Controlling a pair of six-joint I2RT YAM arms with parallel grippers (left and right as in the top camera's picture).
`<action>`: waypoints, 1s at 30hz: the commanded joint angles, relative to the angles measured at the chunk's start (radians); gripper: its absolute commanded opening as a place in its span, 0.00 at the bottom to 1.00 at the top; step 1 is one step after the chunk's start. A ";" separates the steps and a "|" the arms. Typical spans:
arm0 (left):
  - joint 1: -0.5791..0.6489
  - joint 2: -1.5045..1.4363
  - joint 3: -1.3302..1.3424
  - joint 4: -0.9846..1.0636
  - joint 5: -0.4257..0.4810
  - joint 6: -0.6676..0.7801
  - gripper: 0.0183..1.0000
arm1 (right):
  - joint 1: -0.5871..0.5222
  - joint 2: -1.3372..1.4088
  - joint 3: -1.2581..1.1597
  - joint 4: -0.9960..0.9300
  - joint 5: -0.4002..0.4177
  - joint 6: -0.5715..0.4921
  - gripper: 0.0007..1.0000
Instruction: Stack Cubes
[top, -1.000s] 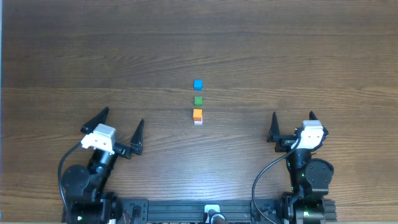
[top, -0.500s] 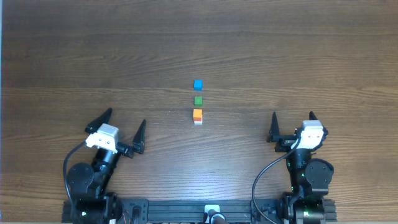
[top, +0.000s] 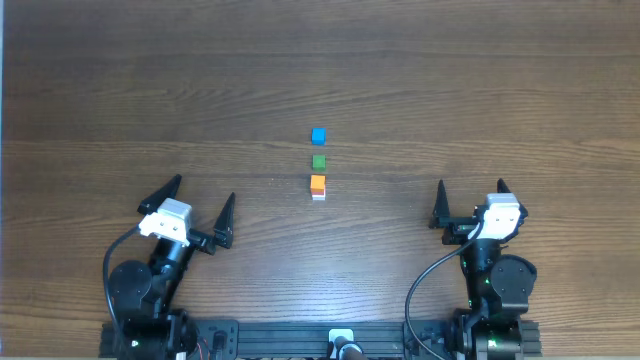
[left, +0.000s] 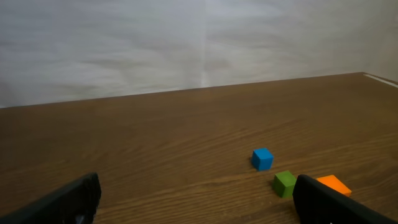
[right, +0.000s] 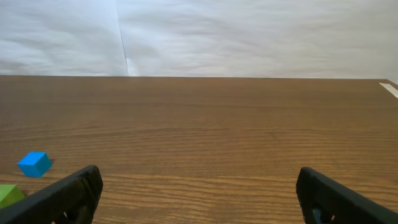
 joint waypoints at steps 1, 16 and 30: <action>-0.003 -0.010 -0.005 -0.001 0.010 0.005 1.00 | -0.005 -0.006 -0.007 0.000 -0.005 -0.001 0.99; -0.003 -0.009 -0.005 -0.001 0.010 0.005 1.00 | -0.006 -0.006 -0.006 0.184 -0.059 0.056 0.99; -0.003 -0.009 -0.005 -0.001 0.010 0.005 1.00 | -0.005 0.229 0.503 0.138 -0.237 0.096 0.99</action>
